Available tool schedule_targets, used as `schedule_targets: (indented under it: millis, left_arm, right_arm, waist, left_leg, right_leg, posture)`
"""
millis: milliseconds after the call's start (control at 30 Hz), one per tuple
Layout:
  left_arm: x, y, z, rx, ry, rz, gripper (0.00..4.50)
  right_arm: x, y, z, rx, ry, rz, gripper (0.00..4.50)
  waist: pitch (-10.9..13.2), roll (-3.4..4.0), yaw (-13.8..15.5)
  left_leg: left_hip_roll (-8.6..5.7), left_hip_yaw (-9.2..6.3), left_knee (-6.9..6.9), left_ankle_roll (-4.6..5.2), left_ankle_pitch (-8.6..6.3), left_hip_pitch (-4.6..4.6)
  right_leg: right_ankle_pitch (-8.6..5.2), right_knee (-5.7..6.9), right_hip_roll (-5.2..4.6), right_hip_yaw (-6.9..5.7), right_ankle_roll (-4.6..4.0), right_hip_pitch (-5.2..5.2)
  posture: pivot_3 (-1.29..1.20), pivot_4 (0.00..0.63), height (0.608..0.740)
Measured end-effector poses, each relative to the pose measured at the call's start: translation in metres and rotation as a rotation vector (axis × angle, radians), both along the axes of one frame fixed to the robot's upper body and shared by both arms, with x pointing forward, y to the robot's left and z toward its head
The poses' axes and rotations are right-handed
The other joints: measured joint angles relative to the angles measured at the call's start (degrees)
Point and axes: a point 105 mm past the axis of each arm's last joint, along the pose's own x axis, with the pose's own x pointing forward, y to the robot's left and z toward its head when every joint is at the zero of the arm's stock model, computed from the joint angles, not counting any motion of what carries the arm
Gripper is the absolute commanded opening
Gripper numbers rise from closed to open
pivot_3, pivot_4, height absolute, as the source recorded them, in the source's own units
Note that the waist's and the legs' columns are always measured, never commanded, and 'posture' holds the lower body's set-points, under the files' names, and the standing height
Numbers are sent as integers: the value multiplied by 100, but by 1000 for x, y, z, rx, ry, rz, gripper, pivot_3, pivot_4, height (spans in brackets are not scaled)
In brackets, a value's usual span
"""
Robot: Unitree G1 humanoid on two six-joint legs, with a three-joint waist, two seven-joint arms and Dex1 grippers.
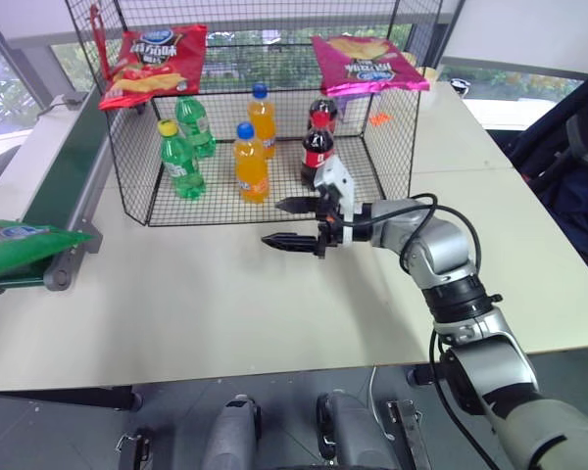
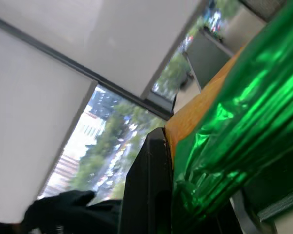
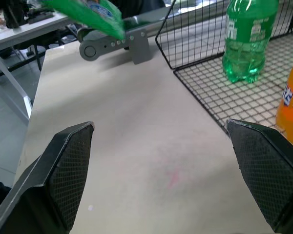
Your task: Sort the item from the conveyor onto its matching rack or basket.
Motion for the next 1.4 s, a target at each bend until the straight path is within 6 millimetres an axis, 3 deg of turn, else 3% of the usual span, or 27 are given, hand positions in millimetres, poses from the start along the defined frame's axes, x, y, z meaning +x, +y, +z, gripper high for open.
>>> schedule_targets:
  millis: [200,300,433,633,767,967,1400]
  left_arm:
    - [9,-15,19,-425,71,-248,59]
    - [25,-41,66,-636,-36,-492,59]
    - [38,-79,90,-756,-42,-714,59]
    - [70,-121,91,-958,3,-911,59]
    - [89,-144,98,-1043,3,-1006,59]
    - [110,-169,102,-1110,42,-1081,59]
    - [119,-191,104,-1158,78,-1134,59]
  right_arm:
    - [3,2,-1,9,-1,-1,4500]
    - [3,6,4,24,-72,4,4500]
    - [3,8,7,37,-162,-16,4500]
    - [5,16,6,85,-321,-91,4500]
    - [9,19,16,115,-542,-199,4500]
    - [1,27,15,149,-714,-264,4500]
    - [-10,45,24,237,-804,-304,4500]
  waist:
    - [1,-2,-22]
    - [0,-4,41]
    - [2,-1,3]
    - [1,-3,4]
    - [0,-5,9]
    - [-1,-7,12]
    - [-1,-8,23]
  left_leg:
    - [-1,-8,4,0,0,-1]
    - [0,-18,10,0,1,7]
    - [-6,1,2,0,1,28]
    - [-4,-6,-6,0,1,32]
    - [-5,-7,-1,-3,2,32]
    - [-7,-6,1,-5,3,32]
    - [-9,-9,1,-9,6,35]
  right_leg:
    - [1,6,18,-2,3,0]
    - [-1,10,22,-7,3,11]
    - [-2,5,12,2,9,26]
    - [10,15,22,3,33,23]
    - [11,21,24,3,33,24]
    - [12,21,21,7,34,26]
    - [12,23,20,8,34,29]
  posture:
    - [0,150,740]
    - [0,150,740]
    - [0,150,740]
    - [0,150,740]
    - [0,150,740]
    - [0,150,740]
    - [0,150,740]
